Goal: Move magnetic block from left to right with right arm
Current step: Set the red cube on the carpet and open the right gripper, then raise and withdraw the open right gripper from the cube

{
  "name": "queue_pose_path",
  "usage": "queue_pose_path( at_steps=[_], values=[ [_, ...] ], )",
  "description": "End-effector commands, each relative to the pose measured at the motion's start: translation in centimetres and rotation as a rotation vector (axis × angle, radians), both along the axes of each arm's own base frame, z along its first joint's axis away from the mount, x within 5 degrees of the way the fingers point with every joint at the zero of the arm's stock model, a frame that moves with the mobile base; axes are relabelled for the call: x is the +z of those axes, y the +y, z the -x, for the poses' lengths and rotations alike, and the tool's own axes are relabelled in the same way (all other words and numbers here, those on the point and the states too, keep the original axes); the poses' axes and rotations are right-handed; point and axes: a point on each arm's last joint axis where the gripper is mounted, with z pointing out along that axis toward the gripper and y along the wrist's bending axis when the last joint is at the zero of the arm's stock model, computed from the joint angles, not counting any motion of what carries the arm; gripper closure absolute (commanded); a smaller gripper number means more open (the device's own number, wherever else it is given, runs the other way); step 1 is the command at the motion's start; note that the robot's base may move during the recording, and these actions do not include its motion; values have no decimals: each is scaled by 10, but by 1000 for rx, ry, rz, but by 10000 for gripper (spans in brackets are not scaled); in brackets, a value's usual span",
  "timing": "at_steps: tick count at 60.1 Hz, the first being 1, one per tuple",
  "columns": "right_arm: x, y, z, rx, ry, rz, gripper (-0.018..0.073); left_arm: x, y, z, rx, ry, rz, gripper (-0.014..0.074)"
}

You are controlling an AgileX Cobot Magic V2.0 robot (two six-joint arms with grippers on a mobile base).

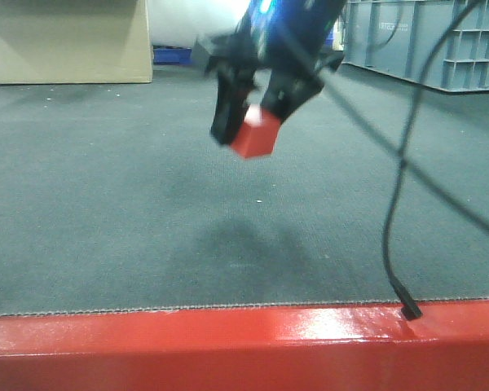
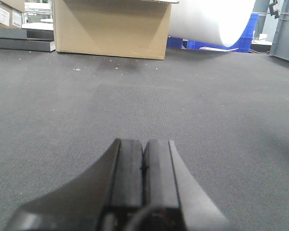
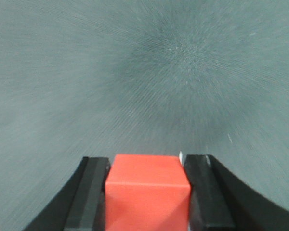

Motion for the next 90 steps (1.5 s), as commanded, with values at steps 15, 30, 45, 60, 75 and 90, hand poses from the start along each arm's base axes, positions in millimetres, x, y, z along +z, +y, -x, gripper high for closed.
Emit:
queue_pose_path(
  at_steps=[15, 30, 45, 60, 75, 90],
  values=[
    [-4, 7, -13, 0, -49, -9, 300, 5, 0, 1, -1, -91, 6, 713],
    [-4, 7, -12, 2, -44, -7, -90, 5, 0, 1, -1, -91, 6, 713],
    [26, -4, -4, -34, -72, -48, -71, 5, 0, 1, -1, -91, 6, 713],
    [80, -50, 19, -148, -134, -117, 309, 5, 0, 1, -1, -91, 6, 713],
    [97, -100, 77, -246, -283, -181, 489, 5, 0, 1, -1, -91, 6, 712],
    [85, -131, 146, -292, -422, -250, 489, 5, 0, 1, -1, -91, 6, 713]
  ],
)
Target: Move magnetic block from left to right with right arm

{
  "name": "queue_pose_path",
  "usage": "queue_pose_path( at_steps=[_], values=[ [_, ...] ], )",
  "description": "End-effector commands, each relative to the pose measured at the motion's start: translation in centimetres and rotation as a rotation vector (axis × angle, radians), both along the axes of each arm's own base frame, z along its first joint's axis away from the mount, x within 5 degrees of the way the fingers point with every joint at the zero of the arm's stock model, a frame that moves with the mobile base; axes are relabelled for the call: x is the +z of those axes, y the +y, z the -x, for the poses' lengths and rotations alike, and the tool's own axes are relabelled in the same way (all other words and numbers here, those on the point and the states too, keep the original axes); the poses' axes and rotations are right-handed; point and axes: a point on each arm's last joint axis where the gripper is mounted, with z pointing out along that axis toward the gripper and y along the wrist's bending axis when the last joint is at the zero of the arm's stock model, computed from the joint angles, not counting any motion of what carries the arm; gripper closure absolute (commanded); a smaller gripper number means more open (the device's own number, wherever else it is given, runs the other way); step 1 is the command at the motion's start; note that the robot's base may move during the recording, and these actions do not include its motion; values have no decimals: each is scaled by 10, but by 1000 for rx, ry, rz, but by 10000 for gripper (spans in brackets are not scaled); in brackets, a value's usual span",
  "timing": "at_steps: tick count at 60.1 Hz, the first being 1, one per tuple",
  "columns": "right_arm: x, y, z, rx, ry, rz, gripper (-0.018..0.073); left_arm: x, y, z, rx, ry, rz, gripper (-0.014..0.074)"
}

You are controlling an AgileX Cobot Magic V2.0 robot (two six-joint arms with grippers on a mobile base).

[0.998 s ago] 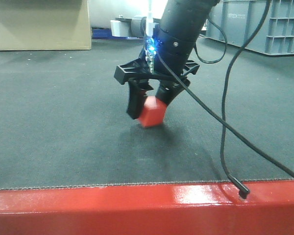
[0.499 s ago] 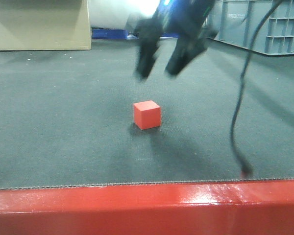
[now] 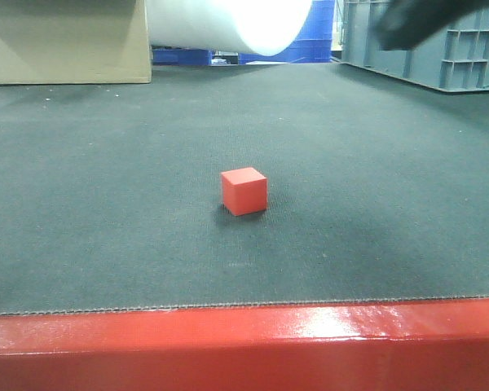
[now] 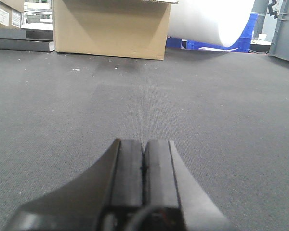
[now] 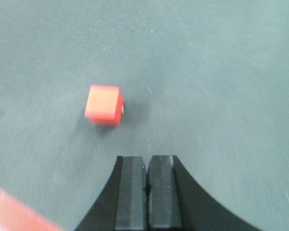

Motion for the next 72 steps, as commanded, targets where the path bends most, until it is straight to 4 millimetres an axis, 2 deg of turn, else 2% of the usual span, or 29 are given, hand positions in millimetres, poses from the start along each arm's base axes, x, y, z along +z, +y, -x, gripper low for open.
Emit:
queue_pose_path(
  at_steps=[1, 14, 26, 35, 44, 72],
  values=[
    [18, -12, 21, -41, -167, -79, 489, 5, 0, 1, -1, -91, 6, 713],
    [6, -36, 77, -79, -304, -166, 489, 5, 0, 1, -1, -91, 6, 713],
    [8, -57, 128, -85, -471, -250, 489, 5, 0, 1, -1, -91, 6, 712],
    [14, -67, 153, -81, -570, -294, 491, 5, 0, 1, -1, -91, 6, 713],
    [18, -71, 164, -80, -616, -315, 491, 5, 0, 1, -1, -91, 6, 712],
    [17, -73, 162, -105, -665, -318, 491, 5, 0, 1, -1, -91, 6, 713]
  ],
)
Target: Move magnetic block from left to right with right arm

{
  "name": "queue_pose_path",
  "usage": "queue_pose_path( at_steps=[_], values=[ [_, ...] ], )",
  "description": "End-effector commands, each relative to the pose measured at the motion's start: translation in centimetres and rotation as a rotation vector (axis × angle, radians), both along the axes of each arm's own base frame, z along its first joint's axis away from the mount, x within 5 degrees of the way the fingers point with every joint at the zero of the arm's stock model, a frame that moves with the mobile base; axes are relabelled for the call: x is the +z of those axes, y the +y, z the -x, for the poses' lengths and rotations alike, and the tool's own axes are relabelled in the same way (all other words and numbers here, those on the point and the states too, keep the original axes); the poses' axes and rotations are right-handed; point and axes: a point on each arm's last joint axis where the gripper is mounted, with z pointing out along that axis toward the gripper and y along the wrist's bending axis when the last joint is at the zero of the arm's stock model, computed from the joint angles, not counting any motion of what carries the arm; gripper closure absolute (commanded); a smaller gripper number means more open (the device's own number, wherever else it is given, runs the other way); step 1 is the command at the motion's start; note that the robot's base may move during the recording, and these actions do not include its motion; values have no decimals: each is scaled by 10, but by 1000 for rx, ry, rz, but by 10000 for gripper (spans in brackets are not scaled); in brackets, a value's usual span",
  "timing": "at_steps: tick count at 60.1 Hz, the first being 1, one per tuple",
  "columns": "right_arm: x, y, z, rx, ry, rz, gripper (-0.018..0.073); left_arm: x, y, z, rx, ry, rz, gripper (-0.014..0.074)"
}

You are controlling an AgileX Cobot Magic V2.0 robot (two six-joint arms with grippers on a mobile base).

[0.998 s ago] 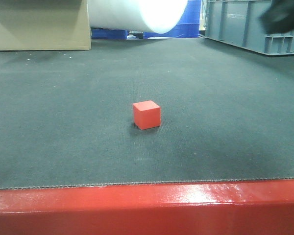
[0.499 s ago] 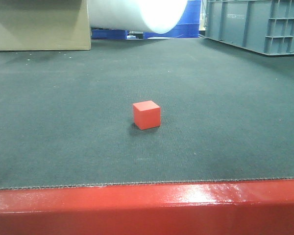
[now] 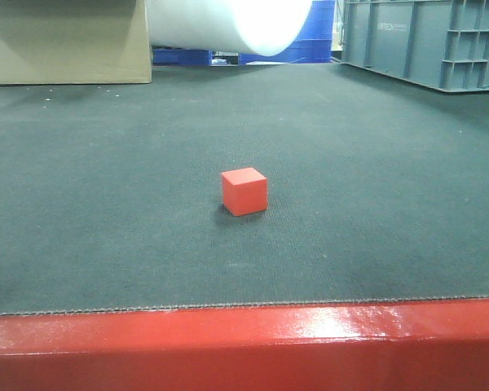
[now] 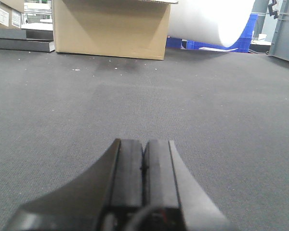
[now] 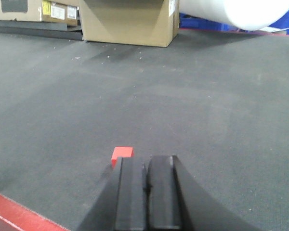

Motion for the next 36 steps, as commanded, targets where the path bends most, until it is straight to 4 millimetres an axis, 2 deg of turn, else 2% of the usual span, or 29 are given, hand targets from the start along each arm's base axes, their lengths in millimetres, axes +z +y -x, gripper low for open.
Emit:
queue_pose_path(
  at_steps=[1, 15, 27, 36],
  values=[
    [16, -5, 0, -57, -129, -56, 491, 5, 0, 1, -1, -91, 6, 713],
    [-5, -22, 11, -250, -191, -12, 491, 5, 0, 1, -1, -91, 6, 713],
    [-44, -33, 16, -441, -188, -41, 491, 5, 0, 1, -1, -91, 6, 713],
    [-78, -37, 14, -508, -232, -9, 491, 5, 0, 1, -1, -91, 6, 713]
  ],
)
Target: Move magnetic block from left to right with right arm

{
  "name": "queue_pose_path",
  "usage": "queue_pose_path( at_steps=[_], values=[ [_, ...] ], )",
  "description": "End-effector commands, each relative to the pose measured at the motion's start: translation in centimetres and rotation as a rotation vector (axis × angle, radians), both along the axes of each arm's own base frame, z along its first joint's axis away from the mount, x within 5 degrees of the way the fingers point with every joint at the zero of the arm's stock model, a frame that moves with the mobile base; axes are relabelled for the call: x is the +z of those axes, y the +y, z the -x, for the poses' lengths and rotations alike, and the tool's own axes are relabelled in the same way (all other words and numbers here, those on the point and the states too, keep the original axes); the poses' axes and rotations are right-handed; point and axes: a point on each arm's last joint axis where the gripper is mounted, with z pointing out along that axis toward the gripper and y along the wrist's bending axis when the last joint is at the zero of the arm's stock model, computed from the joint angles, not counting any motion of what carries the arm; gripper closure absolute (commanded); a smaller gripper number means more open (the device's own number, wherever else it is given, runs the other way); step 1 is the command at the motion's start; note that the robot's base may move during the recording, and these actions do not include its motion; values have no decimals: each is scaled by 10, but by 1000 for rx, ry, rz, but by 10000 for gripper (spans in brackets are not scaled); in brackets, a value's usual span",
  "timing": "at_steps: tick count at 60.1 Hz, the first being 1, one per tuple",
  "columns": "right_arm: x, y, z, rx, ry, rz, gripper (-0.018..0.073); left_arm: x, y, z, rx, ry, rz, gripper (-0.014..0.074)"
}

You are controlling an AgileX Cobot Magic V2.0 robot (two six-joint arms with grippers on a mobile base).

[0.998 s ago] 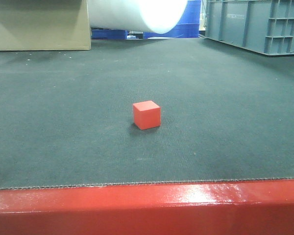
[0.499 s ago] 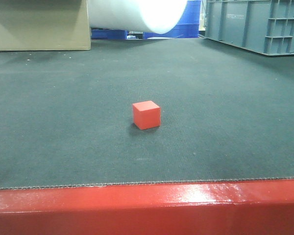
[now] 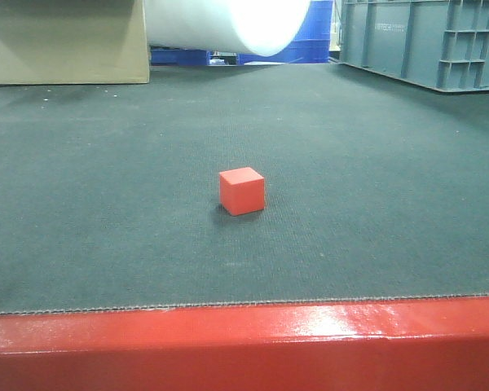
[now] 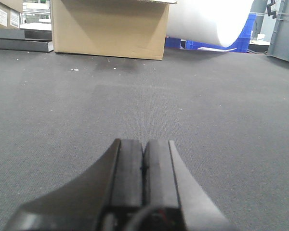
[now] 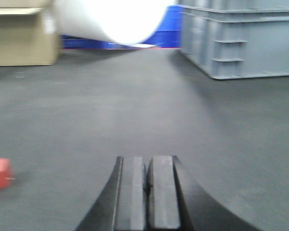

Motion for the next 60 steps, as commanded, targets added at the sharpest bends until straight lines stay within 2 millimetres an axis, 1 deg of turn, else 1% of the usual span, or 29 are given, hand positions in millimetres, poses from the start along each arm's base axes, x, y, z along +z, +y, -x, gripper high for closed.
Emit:
queue_pose_path(
  at_steps=[1, 6, 13, 26, 60],
  values=[
    [0, -3, 0, -47, -136, 22, 491, 5, 0, 1, -1, -91, 6, 713],
    [-16, -4, -3, -57, -155, 38, 491, 5, 0, 1, -1, -91, 6, 713],
    [-30, -5, -5, -66, -179, 35, 491, 5, 0, 1, -1, -91, 6, 713],
    [-33, -5, -5, -59, -134, 32, 491, 5, 0, 1, -1, -91, 6, 712],
    [-33, -5, -5, -59, -134, 32, 491, 5, 0, 1, -1, -91, 6, 713]
  ],
)
